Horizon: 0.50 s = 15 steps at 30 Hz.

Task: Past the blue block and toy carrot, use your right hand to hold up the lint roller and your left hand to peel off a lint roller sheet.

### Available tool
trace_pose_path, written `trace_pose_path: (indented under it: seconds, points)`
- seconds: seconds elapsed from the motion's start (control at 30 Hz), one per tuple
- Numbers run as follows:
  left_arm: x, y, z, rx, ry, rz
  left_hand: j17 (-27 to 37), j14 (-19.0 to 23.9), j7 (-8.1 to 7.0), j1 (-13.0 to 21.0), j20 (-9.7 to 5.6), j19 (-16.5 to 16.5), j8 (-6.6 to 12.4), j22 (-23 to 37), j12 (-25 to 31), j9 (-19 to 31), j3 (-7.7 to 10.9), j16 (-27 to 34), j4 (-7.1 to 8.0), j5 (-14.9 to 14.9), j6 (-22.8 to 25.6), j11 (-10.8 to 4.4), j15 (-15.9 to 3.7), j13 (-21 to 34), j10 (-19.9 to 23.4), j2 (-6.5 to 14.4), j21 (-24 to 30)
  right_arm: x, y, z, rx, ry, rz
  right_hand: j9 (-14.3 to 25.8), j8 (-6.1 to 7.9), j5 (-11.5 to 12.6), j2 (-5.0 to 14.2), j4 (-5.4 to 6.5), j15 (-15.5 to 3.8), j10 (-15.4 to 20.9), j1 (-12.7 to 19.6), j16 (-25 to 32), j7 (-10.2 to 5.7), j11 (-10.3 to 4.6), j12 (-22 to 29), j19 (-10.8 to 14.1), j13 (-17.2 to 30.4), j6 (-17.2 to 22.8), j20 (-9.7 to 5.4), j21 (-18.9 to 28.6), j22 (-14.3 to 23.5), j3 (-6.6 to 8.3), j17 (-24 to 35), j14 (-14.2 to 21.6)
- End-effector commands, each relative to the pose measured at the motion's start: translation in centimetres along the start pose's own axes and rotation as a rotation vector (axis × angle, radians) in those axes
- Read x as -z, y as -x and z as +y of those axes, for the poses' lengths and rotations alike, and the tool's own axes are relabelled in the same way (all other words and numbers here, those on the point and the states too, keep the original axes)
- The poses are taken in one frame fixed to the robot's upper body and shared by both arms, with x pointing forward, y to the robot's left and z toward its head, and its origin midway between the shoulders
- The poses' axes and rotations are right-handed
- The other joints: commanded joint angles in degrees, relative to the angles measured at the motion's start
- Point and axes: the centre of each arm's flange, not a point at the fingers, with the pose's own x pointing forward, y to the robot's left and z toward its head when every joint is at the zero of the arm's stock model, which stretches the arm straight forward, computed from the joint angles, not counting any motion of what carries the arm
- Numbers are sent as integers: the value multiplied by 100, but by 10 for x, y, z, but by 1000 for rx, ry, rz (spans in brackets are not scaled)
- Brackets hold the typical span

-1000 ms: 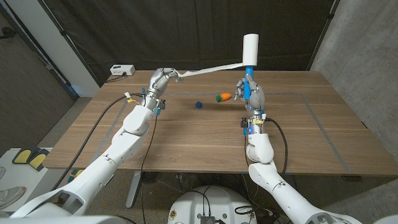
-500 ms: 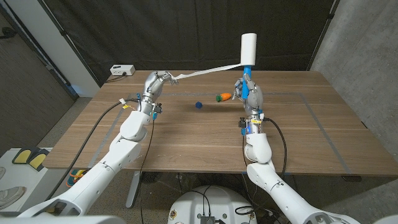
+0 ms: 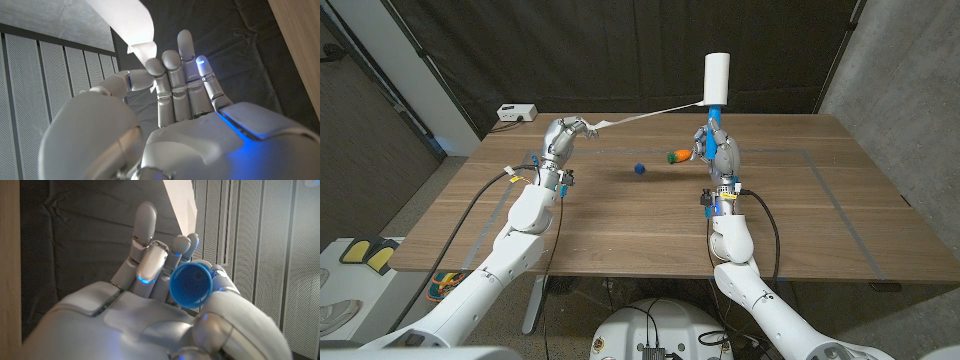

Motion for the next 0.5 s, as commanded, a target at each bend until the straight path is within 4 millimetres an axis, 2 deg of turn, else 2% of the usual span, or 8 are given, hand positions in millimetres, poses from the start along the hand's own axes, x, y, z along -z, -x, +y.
trace_pose_path:
  seconds: [0.03, 0.3, 0.5]
  points:
    - [-1, 18, 16, -96, 7, -32, 59, 56, 119, 32, 1, -44, 345, -38, -5, 57, 814, 55, -778, 40, 813, 46, -54, 3, 50, 94, 58, 5, -2, 8, -1, 0, 8, 9, 51, 30, 70, 1159, -23, 780, 3, 38, 83, 534, 30, -17, 0, 933, -13, 58, 0, 1222, 9, -2]
    - [-10, 34, 35, -207, -14, -75, 116, 56, 118, 28, -3, -46, 349, -176, 64, 88, 819, 40, -777, 55, 862, 43, -55, 118, 53, 98, 131, 9, -6, 13, -5, 1, 10, -13, 74, 29, 70, 1157, -24, 778, -2, 39, 71, 535, 36, -17, 1, 929, -18, 64, 0, 1226, 9, -1]
    - [-10, 44, 43, -271, -20, -81, 104, 122, 117, 13, -15, -20, 385, -247, 95, 120, 825, 34, -778, 67, 910, 33, -78, 131, 82, 87, 148, 12, -10, 15, -9, 1, 10, -21, 84, 29, 70, 1157, -24, 774, -6, 39, 66, 537, 44, -21, 11, 922, -14, 66, -1, 1227, 9, -1]
